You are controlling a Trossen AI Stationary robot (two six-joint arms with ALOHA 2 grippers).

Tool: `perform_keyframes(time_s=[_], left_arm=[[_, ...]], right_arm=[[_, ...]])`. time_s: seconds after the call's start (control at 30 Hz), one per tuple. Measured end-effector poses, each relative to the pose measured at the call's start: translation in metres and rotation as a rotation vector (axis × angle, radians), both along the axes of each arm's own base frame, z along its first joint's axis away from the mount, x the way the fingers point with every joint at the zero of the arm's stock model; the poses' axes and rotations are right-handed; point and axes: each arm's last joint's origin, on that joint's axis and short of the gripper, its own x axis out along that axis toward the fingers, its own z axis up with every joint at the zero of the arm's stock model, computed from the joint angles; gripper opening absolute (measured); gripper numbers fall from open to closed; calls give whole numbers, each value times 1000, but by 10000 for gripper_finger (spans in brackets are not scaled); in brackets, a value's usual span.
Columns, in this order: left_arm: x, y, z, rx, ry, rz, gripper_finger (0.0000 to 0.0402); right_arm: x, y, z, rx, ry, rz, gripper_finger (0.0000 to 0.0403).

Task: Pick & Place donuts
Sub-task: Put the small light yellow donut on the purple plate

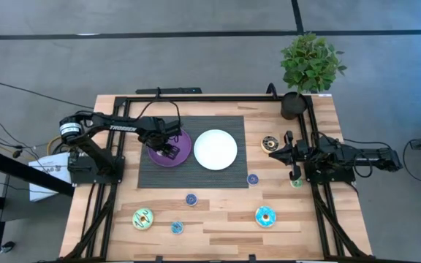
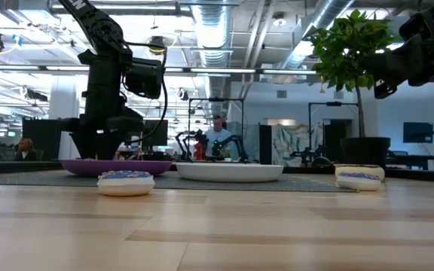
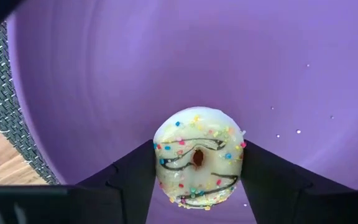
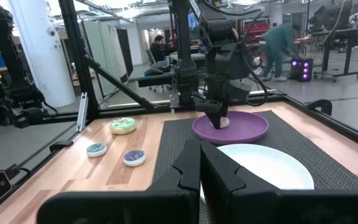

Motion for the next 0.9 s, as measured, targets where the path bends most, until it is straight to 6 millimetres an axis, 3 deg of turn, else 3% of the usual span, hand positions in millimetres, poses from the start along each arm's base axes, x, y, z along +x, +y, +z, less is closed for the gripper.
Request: perform_keyframes(time_s=[0.4, 0.67, 0.9], left_arm=[[0, 0, 0, 1, 1, -12, 250], [0, -1, 2, 1, -10, -35, 252], [-6, -2, 16, 26, -41, -46, 252]], right_arm=[[0, 0, 0, 0, 0, 0, 0], [0, 0, 0, 0, 0, 0, 0], [0, 0, 0, 0, 0, 0, 0]])
